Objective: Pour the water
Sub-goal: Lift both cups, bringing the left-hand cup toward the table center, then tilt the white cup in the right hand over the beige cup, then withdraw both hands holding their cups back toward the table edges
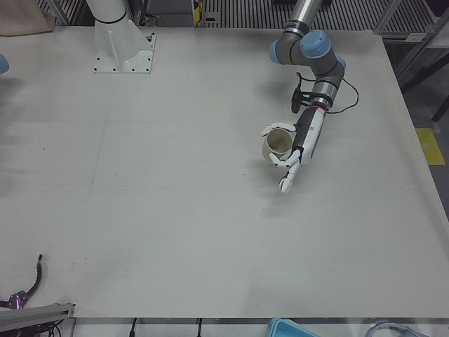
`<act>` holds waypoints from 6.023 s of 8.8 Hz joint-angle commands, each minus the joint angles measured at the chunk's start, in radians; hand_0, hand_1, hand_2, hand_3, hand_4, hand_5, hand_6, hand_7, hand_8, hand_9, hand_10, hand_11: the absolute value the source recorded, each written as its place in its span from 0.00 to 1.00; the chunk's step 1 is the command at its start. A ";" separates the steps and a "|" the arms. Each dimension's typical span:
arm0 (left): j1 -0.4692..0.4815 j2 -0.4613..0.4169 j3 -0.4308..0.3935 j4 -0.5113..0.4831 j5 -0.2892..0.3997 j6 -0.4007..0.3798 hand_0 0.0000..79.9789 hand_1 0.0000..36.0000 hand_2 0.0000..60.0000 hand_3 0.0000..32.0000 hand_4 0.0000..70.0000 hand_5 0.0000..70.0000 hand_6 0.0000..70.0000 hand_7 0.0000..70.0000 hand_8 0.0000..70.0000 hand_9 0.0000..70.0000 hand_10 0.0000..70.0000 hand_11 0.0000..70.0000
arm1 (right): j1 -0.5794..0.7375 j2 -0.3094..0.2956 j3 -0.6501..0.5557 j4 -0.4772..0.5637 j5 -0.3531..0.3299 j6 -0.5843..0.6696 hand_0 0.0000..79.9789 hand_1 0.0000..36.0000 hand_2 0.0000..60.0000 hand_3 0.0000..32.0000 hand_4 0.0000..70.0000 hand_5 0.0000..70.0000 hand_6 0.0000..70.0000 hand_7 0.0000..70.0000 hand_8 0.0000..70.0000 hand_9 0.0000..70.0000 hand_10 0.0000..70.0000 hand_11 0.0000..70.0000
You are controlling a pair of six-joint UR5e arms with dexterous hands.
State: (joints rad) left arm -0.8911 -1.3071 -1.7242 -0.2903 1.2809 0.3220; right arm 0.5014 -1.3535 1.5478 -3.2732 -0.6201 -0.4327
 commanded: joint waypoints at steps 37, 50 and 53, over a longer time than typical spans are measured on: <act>0.233 -0.831 -0.048 0.579 0.158 0.210 0.64 1.00 1.00 0.00 0.47 0.89 0.06 0.12 0.04 0.07 0.10 0.19 | 0.233 0.104 0.680 -0.258 -0.153 -0.732 0.65 0.83 1.00 0.00 0.29 1.00 0.73 0.83 0.64 0.85 0.59 0.85; 0.075 -0.637 -0.049 0.571 0.147 0.172 0.63 1.00 1.00 0.00 0.46 0.87 0.05 0.11 0.04 0.07 0.10 0.19 | 0.224 -0.047 0.012 0.187 -0.087 0.114 0.65 0.67 0.99 0.00 0.40 0.99 0.83 0.87 0.79 1.00 0.69 0.99; 0.080 -0.442 -0.008 0.374 -0.002 0.189 0.60 1.00 1.00 0.00 0.44 0.79 0.04 0.09 0.03 0.07 0.10 0.17 | 0.233 -0.068 0.043 0.184 -0.095 0.111 0.66 0.64 0.90 0.00 0.37 0.99 0.81 0.85 0.77 1.00 0.68 0.97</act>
State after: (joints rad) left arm -0.8133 -1.8786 -1.7520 0.2007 1.3899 0.4991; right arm 0.7322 -1.4051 1.5616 -3.0874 -0.7086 -0.3209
